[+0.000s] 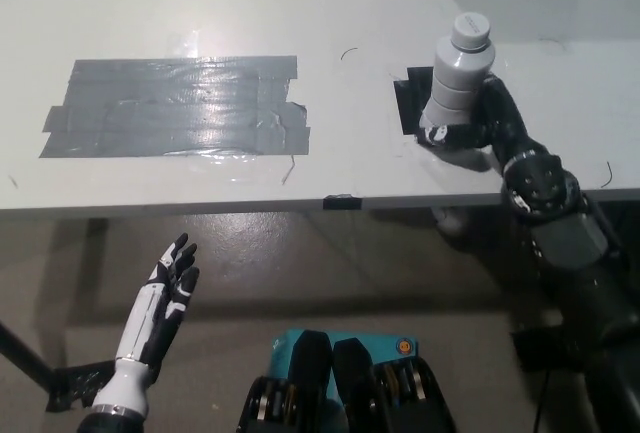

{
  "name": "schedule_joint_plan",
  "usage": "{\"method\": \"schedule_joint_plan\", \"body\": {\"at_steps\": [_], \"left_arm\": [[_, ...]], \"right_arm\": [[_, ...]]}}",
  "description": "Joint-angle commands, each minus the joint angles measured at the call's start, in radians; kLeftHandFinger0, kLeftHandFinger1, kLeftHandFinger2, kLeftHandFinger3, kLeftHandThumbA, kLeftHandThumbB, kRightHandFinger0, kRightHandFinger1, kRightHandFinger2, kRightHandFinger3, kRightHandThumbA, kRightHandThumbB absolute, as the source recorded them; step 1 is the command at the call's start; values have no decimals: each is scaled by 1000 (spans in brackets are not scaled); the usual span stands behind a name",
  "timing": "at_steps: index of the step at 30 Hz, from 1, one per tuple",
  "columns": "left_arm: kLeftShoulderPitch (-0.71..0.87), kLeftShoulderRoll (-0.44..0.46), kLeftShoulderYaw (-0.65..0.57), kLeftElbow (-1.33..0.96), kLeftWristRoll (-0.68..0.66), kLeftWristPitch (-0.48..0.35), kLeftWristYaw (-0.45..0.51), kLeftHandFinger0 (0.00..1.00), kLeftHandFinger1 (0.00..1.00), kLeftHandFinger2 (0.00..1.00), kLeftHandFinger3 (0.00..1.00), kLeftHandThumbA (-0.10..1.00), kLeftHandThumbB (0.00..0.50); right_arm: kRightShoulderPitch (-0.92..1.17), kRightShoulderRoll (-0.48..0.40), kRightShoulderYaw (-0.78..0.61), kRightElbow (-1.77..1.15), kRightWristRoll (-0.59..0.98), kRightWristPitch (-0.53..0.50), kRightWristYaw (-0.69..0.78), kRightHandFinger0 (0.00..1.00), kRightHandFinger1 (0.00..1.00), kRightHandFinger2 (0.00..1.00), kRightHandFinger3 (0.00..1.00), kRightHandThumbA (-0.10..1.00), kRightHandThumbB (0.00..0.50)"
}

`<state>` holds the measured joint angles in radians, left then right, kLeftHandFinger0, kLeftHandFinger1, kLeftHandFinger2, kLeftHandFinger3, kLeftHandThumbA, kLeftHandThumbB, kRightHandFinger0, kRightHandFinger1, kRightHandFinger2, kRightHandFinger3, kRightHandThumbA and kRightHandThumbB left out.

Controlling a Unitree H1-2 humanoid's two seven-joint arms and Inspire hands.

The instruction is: A white bottle is kept in the middle of the desk infront of the robot and the robot picks it up with its right hand and passes it to a person

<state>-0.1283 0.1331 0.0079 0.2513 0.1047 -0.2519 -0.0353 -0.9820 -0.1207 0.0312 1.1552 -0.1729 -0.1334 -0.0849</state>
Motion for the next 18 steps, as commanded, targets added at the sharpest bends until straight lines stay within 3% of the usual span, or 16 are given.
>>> {"method": "schedule_joint_plan", "body": {"at_steps": [1, 2, 3, 4, 5, 6, 7, 8, 9, 10, 11, 15, 18], "left_arm": [[-14, 6, -2, -27, 18, -4, 16, 1000, 1000, 1000, 1000, 885, 141], [-16, 6, -2, -28, 19, -6, 16, 1000, 1000, 1000, 1000, 886, 140], [-15, 4, -2, -27, 20, -8, 16, 1000, 1000, 1000, 1000, 886, 141], [-15, 5, -2, -30, 22, -4, 16, 1000, 1000, 1000, 1000, 887, 142], [-13, 5, -2, -35, 23, 1, 15, 1000, 1000, 1000, 1000, 887, 145], [-11, 4, -2, -39, 24, 6, 15, 1000, 1000, 1000, 1000, 886, 147], [-13, 6, -2, -42, 23, 9, 12, 1000, 1000, 1000, 1000, 886, 148], [-18, 8, 0, -42, 18, 9, 10, 1000, 1000, 1000, 1000, 880, 160], [-20, 9, 1, -42, 18, 9, 9, 1000, 1000, 1000, 1000, 879, 161], [-22, 10, 2, -40, 17, 5, 10, 1000, 1000, 1000, 1000, 878, 162], [-28, 12, 2, -36, 18, -1, 11, 1000, 1000, 1000, 1000, 876, 152], [-23, 11, 1, -44, 18, 8, 9, 1000, 1000, 1000, 1000, 869, 141], [-18, 10, 3, -50, 11, 16, 5, 1000, 1000, 1000, 1000, 858, 132]], "right_arm": [[-125, -7, -18, 81, 27, -84, -55, 1000, 1000, 1000, 1000, 806, 472], [-146, -6, -14, 108, 22, -63, -71, 1000, 962, 1000, 1000, 773, 464], [-160, -5, -10, 128, 16, -47, -89, 759, 813, 934, 1000, 765, 464], [-173, -4, -19, 142, 26, -25, -94, 472, 482, 550, 987, 657, 413], [-188, -3, -28, 161, 37, -6, -96, 66, 101, 233, 508, 447, 345], [-200, -5, -35, 178, 46, 11, -94, 13, 82, 230, 379, 363, 324], [-209, -6, -36, 189, 46, 10, -97, 3, 81, 241, 254, 186, 272], [-215, -7, -58, 196, 70, 7, -80, 0, 175, 412, 269, -89, 218], [-218, -8, -63, 200, 76, 7, -76, 0, 218, 479, 336, -98, 201], [-220, -7, -73, 201, 86, 14, -68, 36, 366, 669, 506, -100, 204], [-217, -7, -73, 199, 82, 8, -68, 45, 411, 701, 577, -100, 216], [-194, -6, -68, 192, 76, -25, -62, 120, 504, 780, 666, -100, 188], [-184, -3, -65, 185, 75, -41, -67, 124, 505, 778, 673, -100, 209]]}}
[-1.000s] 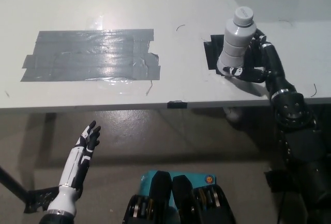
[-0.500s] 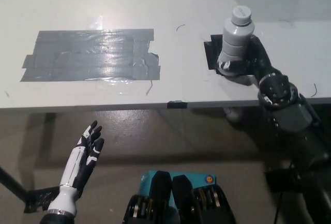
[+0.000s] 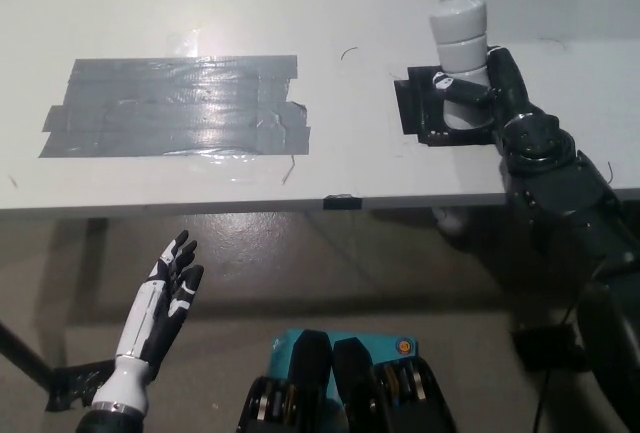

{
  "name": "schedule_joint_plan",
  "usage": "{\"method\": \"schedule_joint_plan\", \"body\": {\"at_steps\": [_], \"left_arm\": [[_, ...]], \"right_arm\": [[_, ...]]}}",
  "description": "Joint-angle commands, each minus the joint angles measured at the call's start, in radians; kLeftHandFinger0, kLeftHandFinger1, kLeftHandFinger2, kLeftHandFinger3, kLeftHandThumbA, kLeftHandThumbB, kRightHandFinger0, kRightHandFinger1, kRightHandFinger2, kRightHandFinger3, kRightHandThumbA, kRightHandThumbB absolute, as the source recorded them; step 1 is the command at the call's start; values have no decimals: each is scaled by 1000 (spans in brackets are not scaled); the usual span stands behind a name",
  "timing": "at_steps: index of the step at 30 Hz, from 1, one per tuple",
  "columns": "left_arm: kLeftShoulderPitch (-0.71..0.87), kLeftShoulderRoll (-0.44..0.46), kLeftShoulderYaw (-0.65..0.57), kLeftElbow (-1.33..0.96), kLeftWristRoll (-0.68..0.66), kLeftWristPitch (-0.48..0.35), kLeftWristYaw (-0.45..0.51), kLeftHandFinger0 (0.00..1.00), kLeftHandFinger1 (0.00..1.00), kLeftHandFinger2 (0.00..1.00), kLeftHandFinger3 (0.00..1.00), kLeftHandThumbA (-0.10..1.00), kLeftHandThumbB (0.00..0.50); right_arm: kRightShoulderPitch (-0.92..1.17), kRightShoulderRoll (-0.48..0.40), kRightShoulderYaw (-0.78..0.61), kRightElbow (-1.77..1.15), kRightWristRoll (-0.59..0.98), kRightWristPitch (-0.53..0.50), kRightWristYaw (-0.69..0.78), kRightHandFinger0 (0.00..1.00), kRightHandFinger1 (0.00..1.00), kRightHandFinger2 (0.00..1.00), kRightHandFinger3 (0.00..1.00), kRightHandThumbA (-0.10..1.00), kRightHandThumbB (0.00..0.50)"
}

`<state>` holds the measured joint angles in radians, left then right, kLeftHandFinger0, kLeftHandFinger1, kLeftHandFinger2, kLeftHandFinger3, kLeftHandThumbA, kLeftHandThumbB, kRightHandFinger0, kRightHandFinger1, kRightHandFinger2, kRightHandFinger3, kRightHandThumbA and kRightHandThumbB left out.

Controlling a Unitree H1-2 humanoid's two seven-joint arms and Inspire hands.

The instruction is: A white bottle is kept in the middle of the desk infront of the robot and the robot picks it up with its right hand and passes it to a person

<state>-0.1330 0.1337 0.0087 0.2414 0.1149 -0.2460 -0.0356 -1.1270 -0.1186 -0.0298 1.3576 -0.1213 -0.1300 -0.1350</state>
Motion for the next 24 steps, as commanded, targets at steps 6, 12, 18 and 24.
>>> {"method": "schedule_joint_plan", "body": {"at_steps": [6, 12, 18, 24], "left_arm": [[-19, 11, 4, -24, 6, -11, 13, 1000, 1000, 1000, 1000, 863, 126], [-20, 6, 5, -22, 2, -7, 14, 1000, 1000, 1000, 1000, 850, 108], [-20, 3, 3, -23, 1, 3, 11, 1000, 1000, 1000, 1000, 853, 118], [-19, 7, -2, -28, -1, -5, 2, 1000, 1000, 1000, 1000, 823, 102]], "right_arm": [[-45, 4, 40, -64, -19, -72, -26, 93, 497, 824, 808, -100, 149], [-59, 43, 88, -164, -40, -80, -1, 116, 536, 856, 867, -100, 143], [-103, 78, 130, -165, -43, -55, 15, 66, 489, 822, 768, -100, 152], [-143, 96, 133, -85, -34, -47, 1, 0, 370, 720, 649, -100, 162]]}}
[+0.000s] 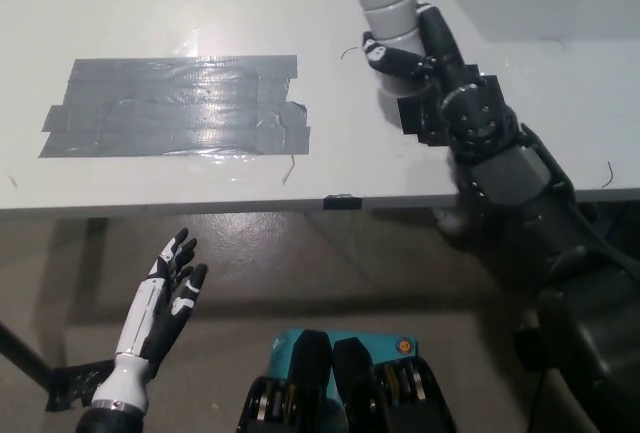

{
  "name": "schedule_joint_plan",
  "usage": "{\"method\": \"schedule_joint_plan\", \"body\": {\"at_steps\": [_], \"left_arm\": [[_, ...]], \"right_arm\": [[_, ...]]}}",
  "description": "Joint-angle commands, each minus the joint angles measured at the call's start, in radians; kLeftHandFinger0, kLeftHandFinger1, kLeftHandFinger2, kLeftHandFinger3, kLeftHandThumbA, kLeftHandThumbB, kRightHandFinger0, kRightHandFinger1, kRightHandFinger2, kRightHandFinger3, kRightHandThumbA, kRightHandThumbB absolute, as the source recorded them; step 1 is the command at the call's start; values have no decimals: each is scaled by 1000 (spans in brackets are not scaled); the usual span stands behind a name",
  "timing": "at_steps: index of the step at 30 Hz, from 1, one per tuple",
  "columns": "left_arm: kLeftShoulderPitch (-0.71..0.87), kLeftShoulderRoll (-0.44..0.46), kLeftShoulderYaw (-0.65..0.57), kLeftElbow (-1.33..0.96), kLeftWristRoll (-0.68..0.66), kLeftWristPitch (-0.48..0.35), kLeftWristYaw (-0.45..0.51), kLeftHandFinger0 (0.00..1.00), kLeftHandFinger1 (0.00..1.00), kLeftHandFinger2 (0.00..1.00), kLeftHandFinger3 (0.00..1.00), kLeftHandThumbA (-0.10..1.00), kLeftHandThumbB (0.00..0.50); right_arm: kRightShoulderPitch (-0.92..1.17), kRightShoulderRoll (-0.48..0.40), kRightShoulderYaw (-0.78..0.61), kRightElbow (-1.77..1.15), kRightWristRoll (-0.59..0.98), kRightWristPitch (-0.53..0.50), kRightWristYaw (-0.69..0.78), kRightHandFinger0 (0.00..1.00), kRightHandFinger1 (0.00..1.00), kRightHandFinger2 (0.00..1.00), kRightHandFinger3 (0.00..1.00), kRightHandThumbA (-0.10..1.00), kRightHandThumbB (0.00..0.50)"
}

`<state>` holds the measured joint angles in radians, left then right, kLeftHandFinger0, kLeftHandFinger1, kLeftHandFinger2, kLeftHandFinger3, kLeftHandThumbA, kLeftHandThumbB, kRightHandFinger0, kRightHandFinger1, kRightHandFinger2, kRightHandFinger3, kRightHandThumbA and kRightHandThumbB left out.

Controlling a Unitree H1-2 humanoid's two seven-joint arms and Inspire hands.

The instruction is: A white bottle is kept in the middle of the desk infront of the robot and the robot picks it up with its right hand and passes it to a person

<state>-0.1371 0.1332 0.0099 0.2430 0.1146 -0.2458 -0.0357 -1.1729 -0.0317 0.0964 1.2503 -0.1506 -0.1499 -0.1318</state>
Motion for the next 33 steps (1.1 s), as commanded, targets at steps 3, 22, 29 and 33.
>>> {"method": "schedule_joint_plan", "body": {"at_steps": [3, 22, 29, 33], "left_arm": [[-14, 11, -5, -34, 3, -6, 0, 1000, 1000, 1000, 1000, 824, 88], [-7, 13, -9, -39, 18, 0, 6, 1000, 1000, 1000, 1000, 810, 86], [-8, 10, -6, -39, 4, 3, 0, 1000, 1000, 1000, 1000, 774, 82], [-12, 13, -9, -42, 15, 12, 1, 1000, 1000, 1000, 1000, 787, 80]], "right_arm": [[-101, 11, 15, 48, -11, -24, -8, 0, 401, 762, 669, -100, 157], [-73, 50, 36, 93, -18, -9, -36, 46, 487, 805, 768, -100, 176], [-69, 56, 31, 90, -6, -12, -34, 66, 491, 795, 748, -100, 175], [-71, 56, 24, 89, 2, -15, -30, 252, 478, 785, 732, -100, 178]]}}
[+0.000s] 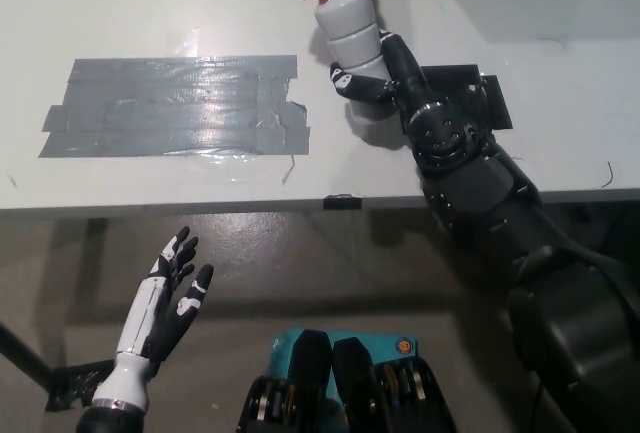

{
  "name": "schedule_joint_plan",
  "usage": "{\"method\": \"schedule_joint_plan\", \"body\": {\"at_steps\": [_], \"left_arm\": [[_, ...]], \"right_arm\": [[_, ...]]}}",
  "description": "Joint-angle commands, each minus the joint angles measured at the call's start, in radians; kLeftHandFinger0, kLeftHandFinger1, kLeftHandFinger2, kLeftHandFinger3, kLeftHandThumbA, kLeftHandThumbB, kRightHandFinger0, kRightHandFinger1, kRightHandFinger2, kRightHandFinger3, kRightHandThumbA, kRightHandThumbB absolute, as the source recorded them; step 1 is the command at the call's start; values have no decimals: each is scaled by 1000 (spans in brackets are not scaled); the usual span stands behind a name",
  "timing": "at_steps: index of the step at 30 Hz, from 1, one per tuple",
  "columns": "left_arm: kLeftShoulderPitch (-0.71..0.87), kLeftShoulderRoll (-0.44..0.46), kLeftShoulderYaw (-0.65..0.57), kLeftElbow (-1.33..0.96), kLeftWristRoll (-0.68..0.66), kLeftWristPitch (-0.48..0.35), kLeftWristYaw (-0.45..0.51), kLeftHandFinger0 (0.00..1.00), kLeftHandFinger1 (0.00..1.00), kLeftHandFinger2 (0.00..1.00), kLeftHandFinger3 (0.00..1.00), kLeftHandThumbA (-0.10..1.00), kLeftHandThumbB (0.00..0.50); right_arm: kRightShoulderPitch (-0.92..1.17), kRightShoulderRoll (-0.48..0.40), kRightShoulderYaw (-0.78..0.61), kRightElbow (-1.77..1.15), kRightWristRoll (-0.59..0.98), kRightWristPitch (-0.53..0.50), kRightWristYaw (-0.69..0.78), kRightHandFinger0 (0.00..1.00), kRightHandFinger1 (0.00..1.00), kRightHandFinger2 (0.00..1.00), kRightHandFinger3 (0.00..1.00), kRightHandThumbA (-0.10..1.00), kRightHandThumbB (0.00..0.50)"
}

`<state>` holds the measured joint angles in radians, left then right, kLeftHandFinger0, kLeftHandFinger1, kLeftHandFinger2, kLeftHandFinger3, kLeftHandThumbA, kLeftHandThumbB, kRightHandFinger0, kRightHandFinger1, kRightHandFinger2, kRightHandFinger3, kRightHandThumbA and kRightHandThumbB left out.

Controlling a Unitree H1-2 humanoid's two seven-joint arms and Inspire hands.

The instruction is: A white bottle is kept in the middle of the desk infront of the robot and the robot picks it up with its right hand and passes it to a person

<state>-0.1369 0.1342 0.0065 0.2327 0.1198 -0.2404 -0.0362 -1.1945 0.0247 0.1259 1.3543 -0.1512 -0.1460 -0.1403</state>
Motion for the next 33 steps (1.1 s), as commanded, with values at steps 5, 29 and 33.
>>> {"method": "schedule_joint_plan", "body": {"at_steps": [5, 29, 33], "left_arm": [[-11, 14, -7, -27, 18, -7, 6, 1000, 1000, 1000, 1000, 778, 68], [-30, 17, 1, -22, 6, 2, 3, 1000, 1000, 1000, 1000, 817, 87], [-32, 17, 3, -17, 3, -3, 3, 1000, 1000, 1000, 1000, 820, 90]], "right_arm": [[-32, -8, -24, -17, 36, -72, 72, 981, 1000, 1000, 1000, 602, 479], [439, -127, -16, -1023, 71, 14, 236, 1000, 1000, 1000, 1000, 946, 409], [585, -138, -29, -1278, 134, 42, 248, 1000, 1000, 1000, 1000, 1000, 398]]}}
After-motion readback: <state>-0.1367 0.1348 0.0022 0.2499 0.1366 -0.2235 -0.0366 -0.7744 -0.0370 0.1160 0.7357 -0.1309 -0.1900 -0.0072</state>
